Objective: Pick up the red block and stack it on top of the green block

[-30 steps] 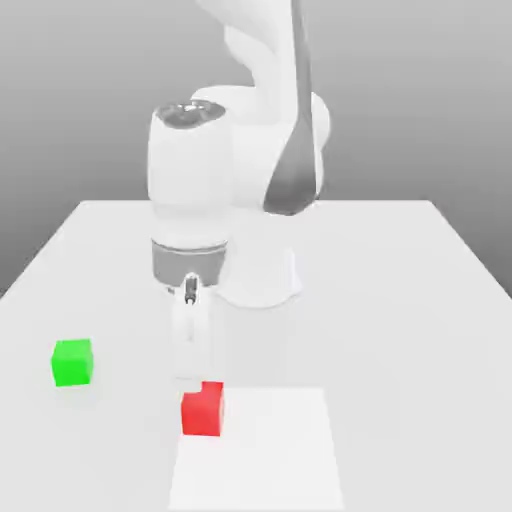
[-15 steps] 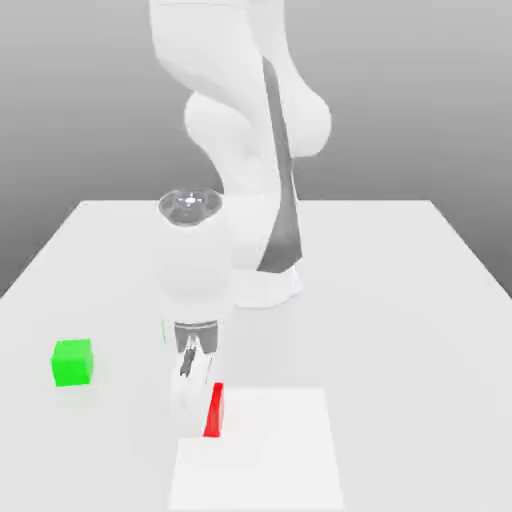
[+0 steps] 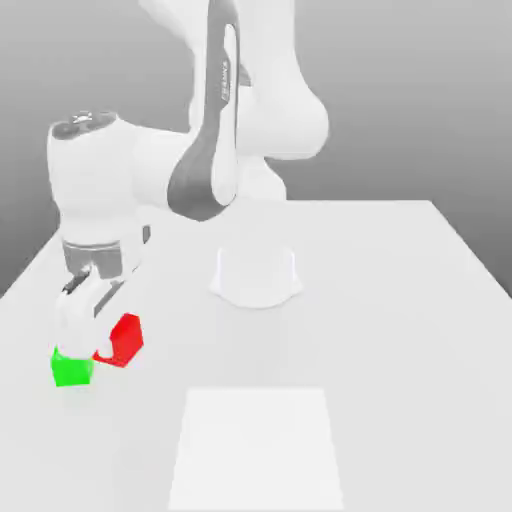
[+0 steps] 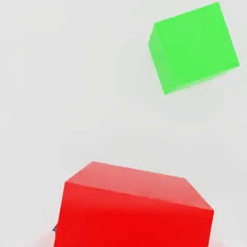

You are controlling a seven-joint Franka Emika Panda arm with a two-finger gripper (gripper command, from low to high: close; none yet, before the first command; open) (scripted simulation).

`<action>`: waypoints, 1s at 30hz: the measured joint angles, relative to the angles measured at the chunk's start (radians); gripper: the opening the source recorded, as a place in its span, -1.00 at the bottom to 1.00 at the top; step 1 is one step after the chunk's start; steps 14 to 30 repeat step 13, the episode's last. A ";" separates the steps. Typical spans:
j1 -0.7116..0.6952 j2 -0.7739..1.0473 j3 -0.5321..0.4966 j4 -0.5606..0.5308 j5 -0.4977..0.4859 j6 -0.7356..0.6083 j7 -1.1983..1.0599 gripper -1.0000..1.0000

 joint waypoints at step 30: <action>-0.088 0.186 -0.082 0.015 0.059 0.171 -0.175 1.00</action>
